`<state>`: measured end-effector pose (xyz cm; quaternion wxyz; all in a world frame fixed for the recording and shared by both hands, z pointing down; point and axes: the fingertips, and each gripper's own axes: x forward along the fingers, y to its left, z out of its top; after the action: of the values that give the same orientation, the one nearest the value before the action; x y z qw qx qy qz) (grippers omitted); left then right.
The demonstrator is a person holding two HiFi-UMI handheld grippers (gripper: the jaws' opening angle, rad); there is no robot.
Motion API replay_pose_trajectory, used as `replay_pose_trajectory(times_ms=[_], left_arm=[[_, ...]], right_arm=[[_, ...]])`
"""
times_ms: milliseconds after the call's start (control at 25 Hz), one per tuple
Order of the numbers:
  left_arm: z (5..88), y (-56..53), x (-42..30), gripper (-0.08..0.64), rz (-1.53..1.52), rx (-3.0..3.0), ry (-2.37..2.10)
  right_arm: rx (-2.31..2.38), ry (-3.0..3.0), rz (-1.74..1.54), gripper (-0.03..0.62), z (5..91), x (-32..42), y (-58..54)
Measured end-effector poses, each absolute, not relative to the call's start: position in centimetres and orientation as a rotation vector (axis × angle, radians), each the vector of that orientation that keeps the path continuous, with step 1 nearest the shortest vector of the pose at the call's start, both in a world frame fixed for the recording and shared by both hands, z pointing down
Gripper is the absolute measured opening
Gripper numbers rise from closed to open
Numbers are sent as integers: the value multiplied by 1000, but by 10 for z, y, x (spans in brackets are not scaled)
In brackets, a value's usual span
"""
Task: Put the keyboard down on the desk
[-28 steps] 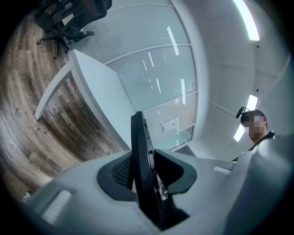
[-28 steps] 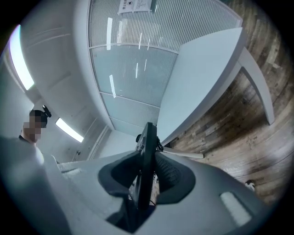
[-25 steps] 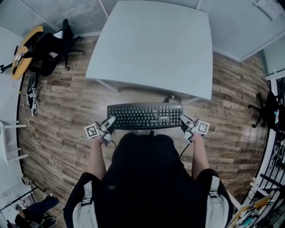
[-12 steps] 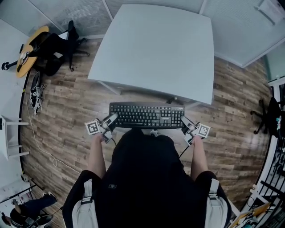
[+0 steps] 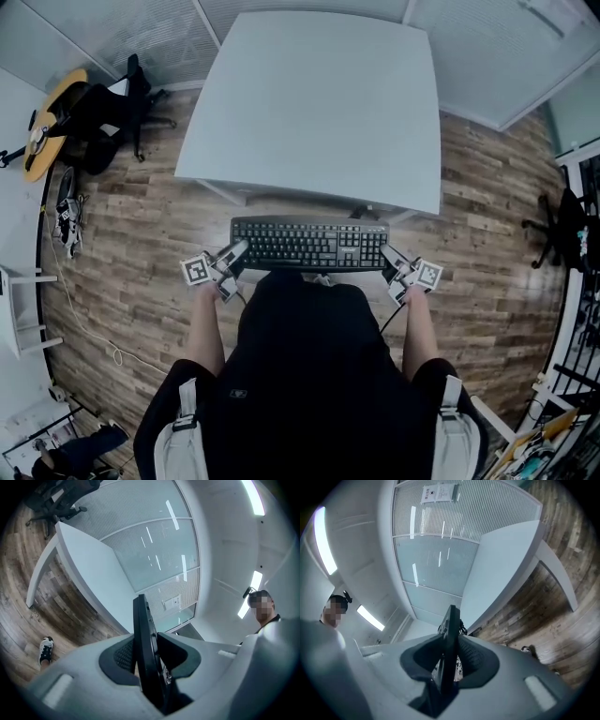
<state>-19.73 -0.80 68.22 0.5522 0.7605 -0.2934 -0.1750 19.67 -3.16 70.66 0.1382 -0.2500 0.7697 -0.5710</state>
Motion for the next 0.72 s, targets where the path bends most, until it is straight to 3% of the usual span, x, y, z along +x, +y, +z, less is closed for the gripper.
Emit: replay_pose_trajectory(times_ms=[720], left_arm=[[697,-10,-191,110,-375,1778,-693]], right_arm=[[-802,2172,-1672,95,712,204,-6]])
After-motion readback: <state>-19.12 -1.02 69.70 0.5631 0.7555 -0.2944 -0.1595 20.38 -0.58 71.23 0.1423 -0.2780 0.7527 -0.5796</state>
